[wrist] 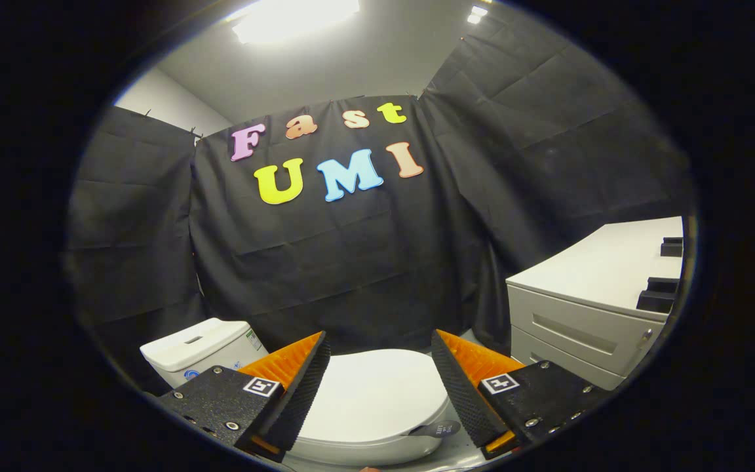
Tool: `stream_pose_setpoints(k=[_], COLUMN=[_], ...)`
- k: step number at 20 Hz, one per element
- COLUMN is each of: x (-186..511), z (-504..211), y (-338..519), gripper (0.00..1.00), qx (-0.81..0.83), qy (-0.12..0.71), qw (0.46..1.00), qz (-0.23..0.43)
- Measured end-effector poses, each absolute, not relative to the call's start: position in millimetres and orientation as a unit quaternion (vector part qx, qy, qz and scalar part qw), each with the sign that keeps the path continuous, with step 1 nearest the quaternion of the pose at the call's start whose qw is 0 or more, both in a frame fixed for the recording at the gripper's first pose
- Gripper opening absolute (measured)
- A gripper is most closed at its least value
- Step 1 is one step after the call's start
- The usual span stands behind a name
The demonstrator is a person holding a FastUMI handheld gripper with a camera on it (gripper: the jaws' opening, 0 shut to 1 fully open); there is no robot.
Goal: Open the toilet lid.
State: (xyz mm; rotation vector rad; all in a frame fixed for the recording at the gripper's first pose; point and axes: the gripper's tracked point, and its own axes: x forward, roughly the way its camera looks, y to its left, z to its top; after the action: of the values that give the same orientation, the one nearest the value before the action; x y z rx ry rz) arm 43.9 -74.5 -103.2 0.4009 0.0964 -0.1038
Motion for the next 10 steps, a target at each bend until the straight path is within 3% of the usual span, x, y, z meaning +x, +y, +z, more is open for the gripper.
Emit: stream_pose_setpoints(k=[10], x=[49.0], z=[-174.1], y=[-76.6], gripper=[0.96], qx=[0.298], qy=[0.078], qw=[0.950], qz=[-0.054])
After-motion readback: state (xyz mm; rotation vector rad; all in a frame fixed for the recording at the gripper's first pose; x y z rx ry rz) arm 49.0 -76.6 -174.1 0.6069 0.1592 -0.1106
